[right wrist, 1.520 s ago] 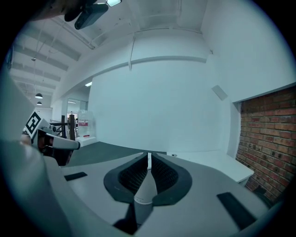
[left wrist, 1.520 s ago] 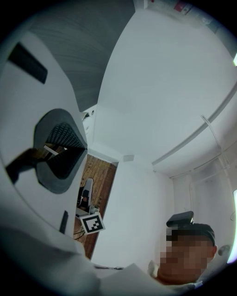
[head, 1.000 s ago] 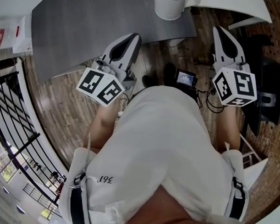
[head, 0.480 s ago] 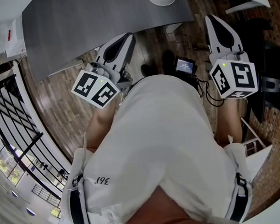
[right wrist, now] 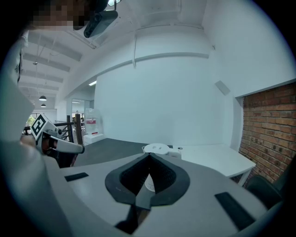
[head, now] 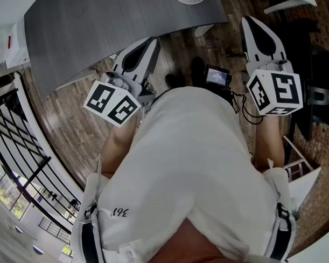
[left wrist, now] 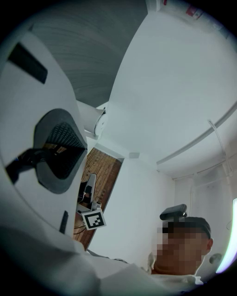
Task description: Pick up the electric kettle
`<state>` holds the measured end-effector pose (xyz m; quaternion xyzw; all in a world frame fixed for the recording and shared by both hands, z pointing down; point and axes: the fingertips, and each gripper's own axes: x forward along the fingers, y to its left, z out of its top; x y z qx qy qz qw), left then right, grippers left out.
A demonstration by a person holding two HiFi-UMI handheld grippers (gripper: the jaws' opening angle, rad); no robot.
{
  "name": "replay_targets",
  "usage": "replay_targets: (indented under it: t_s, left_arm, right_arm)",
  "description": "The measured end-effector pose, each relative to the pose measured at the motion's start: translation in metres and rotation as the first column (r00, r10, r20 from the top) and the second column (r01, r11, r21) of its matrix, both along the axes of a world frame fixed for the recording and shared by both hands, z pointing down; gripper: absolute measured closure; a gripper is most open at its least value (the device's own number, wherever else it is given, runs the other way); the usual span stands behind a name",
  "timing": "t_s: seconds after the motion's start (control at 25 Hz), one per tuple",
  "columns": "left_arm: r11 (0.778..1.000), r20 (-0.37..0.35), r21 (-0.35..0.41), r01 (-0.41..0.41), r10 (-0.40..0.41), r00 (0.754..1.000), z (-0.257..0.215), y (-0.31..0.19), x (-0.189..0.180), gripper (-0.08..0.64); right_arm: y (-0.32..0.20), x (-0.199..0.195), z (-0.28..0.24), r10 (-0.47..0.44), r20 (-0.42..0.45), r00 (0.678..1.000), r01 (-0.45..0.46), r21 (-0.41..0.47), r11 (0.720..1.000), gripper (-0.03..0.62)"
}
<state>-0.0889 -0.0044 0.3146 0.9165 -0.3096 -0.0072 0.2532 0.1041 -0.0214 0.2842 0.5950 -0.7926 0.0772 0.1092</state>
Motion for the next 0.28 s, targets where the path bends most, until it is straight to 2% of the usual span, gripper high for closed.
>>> replay_targets:
  t_s: [0.28]
  left_arm:
    - [1.0, 0.005, -0.001, -0.007, 0.007, 1.0, -0.0008, -0.002, -0.0055, 0.561]
  right_arm:
    - [-0.0029, -0.0071, -0.0045, -0.003, -0.021, 1.0, 0.004, 0.012, 1.0, 0.588]
